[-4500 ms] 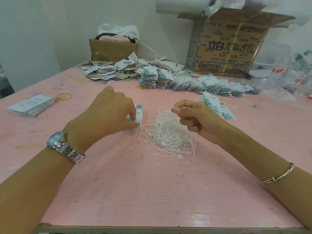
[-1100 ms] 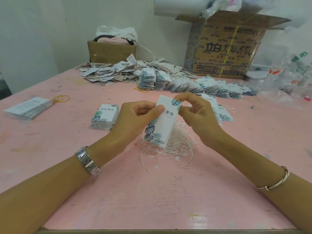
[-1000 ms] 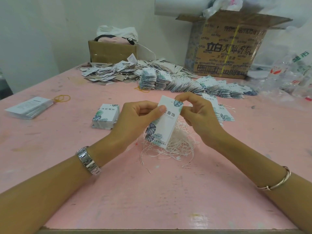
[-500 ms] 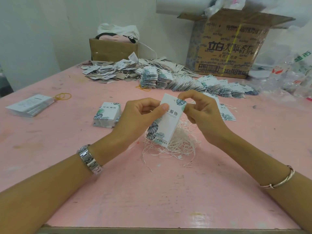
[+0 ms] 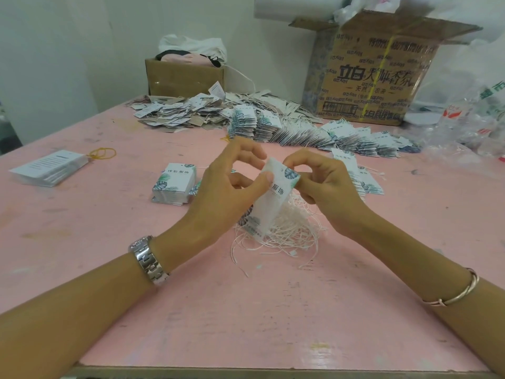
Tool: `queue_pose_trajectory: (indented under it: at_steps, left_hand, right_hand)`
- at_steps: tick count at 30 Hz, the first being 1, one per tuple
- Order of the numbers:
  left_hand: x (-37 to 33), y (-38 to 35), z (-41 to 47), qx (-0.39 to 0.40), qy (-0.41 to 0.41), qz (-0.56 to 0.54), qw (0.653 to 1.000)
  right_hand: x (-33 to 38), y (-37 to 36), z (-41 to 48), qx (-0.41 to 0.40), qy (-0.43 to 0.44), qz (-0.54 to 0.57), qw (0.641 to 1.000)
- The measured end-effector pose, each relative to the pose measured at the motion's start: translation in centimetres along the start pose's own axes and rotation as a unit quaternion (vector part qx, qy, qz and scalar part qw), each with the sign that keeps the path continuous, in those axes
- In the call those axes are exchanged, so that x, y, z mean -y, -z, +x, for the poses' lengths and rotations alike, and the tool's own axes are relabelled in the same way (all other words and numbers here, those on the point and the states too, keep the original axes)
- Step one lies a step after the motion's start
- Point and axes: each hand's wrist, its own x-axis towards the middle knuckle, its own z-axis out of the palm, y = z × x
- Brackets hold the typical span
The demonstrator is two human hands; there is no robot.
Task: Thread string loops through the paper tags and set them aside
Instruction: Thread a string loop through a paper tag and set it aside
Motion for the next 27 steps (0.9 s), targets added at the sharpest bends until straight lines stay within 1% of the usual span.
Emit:
queue_pose_trajectory:
  at_steps: [3, 5, 8, 11, 15, 19, 22, 25, 27]
  left_hand:
    - [-0.1, -0.1, -0.1, -0.013, -0.052, 0.014, 0.998]
    - [-0.1, -0.1, -0.1, -0.021, -0.089, 0.044, 0.995]
    - [0.0, -0.1, -0.1, -0.028, -0.114, 0.079, 0.990]
    - [-0.1, -0.1, -0.2, -0.035, -0.123, 0.097, 0.987]
    - [-0.2, 0.0, -0.3, -0.035, -0.132, 0.093, 0.986]
    - [-0.1, -0.1, -0.3, -0.032, -0.125, 0.136, 0.982]
    - [-0.2, -0.2, -0.2, -0.036, -0.117, 0.145, 0.982]
    - [-0.2, -0.1, -0.3, -0.043, -0.115, 0.159, 0.980]
    - [-0.1, -0.1, -0.3, -0.052, -0.105, 0.170, 0.978]
  right_hand:
    - [-0.2, 0.1, 0.0, 0.004, -0.007, -0.009, 1.000]
    - [-0.3, 0.3, 0.0, 0.006, -0.009, -0.008, 1.000]
    - [-0.2, 0.3, 0.0, 0.014, 0.006, 0.004, 1.000]
    - [-0.1, 0.1, -0.1, 0.017, 0.027, 0.004, 0.999]
    - [-0.2, 0.2, 0.0, 0.020, 0.035, -0.028, 0.999]
    - [-0.4, 0.3, 0.0, 0.032, 0.038, -0.020, 0.999]
    - [-0.4, 0.8, 0.2, 0.054, 0.012, -0.030, 0.998]
    - [-0.4, 2.2, 0.6, 0.081, -0.034, -0.087, 0.992]
    - [-0.2, 3.3, 0.9, 0.092, -0.068, -0.106, 0.988]
